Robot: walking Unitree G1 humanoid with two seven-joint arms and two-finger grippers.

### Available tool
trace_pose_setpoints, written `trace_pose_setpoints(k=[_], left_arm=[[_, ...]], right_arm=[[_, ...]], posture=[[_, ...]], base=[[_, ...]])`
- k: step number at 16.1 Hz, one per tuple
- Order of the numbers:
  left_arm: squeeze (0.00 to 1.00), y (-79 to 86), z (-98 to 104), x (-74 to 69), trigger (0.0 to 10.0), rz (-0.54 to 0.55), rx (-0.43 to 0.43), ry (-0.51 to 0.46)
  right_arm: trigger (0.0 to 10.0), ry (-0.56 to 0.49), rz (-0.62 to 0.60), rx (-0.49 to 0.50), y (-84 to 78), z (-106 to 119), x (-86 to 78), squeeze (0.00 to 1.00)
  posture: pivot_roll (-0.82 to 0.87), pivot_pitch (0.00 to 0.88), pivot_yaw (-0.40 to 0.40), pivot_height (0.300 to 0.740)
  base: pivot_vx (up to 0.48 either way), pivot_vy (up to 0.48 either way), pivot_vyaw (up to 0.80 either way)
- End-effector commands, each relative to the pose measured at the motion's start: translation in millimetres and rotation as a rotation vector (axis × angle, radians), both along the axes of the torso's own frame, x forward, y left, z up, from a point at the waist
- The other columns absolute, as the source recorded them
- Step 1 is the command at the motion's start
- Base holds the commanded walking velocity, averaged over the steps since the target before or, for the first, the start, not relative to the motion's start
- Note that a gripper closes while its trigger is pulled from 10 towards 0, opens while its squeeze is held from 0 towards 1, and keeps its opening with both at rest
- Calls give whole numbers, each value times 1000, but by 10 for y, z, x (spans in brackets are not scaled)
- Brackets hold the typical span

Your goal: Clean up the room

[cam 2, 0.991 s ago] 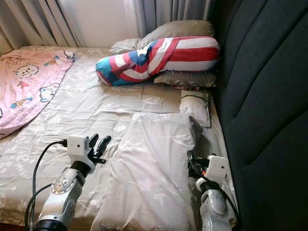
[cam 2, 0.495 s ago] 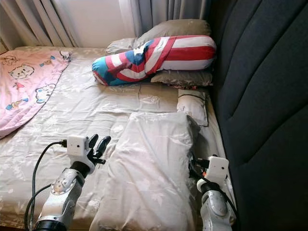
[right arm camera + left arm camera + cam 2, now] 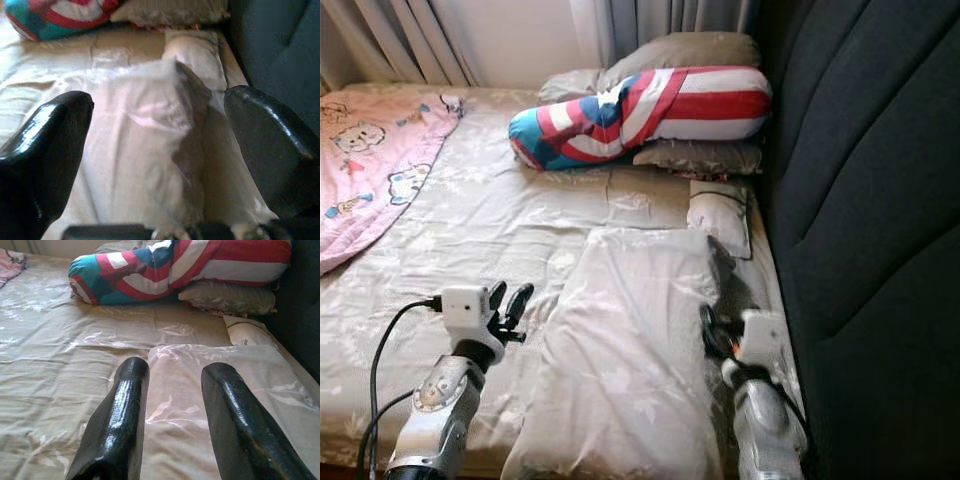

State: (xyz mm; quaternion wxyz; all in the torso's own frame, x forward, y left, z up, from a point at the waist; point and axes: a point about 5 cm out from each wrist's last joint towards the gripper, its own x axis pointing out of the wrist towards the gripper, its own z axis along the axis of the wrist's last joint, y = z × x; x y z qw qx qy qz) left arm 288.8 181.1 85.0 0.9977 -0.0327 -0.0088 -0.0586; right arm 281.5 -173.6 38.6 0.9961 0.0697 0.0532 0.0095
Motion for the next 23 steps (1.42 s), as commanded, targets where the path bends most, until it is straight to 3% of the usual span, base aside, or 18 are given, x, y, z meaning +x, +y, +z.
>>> trace_pose_setpoints(k=[1, 5, 15, 20, 23], left_arm=[[0, 32, 8, -28, 10000, 11, 6, -1], [0, 100, 45, -36, 10000, 31, 20, -8], [0, 78, 50, 25, 10000, 13, 28, -2], [0, 39, 45, 18, 10000, 3, 19, -4], [0, 61, 51, 8, 10000, 12, 18, -8]], right_arm=[[10000, 33, 5, -2, 2, -60, -21, 0], [10000, 29, 13, 11, 53, -58, 12, 0], [10000, 36, -32, -9, -25, -47, 28, 0], [10000, 24, -39, -7, -49, -79, -44, 0], [10000, 15, -22, -5, -1, -44, 11, 0]], posture=[[-55, 93, -14, 740], [-35, 96, -3, 740], [-80, 88, 25, 740], [-73, 79, 23, 704], [-60, 68, 13, 704]], base=[[0, 0, 0], [0, 0, 0], [0, 0, 0], [0, 0, 0], [0, 0, 0]])
